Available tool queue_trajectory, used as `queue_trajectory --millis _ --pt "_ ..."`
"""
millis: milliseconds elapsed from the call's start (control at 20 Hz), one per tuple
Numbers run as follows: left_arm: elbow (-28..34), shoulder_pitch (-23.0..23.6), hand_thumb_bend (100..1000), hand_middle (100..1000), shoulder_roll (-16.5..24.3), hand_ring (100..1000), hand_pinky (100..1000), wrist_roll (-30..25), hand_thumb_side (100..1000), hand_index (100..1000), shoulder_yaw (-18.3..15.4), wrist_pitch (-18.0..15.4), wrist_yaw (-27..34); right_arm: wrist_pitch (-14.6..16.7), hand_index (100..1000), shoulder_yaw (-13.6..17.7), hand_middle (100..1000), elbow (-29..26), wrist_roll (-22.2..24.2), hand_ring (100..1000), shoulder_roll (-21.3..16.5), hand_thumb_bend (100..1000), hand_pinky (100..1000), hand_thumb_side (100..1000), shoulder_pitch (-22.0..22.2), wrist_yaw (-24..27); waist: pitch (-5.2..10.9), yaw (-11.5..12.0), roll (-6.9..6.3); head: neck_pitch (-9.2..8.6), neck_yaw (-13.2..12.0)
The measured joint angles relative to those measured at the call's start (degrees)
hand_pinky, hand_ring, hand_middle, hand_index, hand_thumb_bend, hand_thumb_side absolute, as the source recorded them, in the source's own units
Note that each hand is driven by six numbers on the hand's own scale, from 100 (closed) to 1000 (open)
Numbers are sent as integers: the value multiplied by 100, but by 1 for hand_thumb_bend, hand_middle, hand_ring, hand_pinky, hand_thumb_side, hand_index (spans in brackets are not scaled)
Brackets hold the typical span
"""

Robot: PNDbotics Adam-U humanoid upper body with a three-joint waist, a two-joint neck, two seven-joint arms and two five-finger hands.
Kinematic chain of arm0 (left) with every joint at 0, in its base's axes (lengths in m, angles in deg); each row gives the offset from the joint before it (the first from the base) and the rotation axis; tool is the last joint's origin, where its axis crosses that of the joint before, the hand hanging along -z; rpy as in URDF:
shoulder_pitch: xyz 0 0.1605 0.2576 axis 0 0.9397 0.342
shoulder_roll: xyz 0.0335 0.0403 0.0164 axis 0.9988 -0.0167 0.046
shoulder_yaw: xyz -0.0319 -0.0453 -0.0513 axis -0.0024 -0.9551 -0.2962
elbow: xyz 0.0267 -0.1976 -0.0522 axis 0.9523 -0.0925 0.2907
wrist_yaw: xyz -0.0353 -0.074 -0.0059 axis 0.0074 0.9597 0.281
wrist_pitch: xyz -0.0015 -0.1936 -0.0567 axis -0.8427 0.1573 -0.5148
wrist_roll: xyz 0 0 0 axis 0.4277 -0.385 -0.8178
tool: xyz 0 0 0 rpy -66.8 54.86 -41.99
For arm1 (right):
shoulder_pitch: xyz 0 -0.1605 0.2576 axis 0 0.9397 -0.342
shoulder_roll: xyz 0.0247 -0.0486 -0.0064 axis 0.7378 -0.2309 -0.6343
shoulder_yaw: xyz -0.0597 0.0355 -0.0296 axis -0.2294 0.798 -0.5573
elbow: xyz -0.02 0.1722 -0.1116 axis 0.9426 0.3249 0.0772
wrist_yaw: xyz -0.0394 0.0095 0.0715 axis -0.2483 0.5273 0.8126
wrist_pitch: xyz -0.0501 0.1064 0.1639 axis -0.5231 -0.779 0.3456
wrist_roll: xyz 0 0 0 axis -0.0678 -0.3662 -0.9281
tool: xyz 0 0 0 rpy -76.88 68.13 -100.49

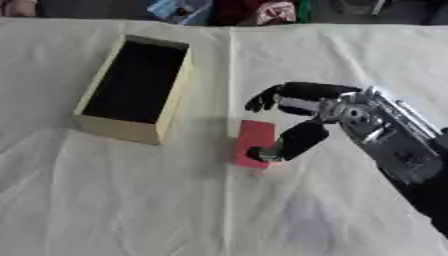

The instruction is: Pick up objects on the table and place them in the box.

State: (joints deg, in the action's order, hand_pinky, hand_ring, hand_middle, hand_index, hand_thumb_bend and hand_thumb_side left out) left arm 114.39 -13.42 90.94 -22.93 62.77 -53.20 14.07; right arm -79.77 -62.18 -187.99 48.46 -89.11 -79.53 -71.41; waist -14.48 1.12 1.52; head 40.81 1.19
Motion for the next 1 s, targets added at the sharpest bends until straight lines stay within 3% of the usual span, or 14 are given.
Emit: queue_trajectory --millis 700,800,1000 --pt "0 0 207 521 -32 553 566 -7 100 648 1 0 23 61 937 -26 840 417 -192 903 164 410 866 504 152 -385 -6 42 0 -3 39" --pt "0 0 206 520 -49 554 566 -8 100 647 1 0 24 67 933 -26 818 469 -215 899 194 408 864 501 182 -413 -6 48 0 -4 49" --pt "0 0 204 520 -49 554 566 -10 100 646 2 0 25 59 865 -26 664 508 -260 861 247 409 855 481 183 -414 -7 64 0 -6 54"
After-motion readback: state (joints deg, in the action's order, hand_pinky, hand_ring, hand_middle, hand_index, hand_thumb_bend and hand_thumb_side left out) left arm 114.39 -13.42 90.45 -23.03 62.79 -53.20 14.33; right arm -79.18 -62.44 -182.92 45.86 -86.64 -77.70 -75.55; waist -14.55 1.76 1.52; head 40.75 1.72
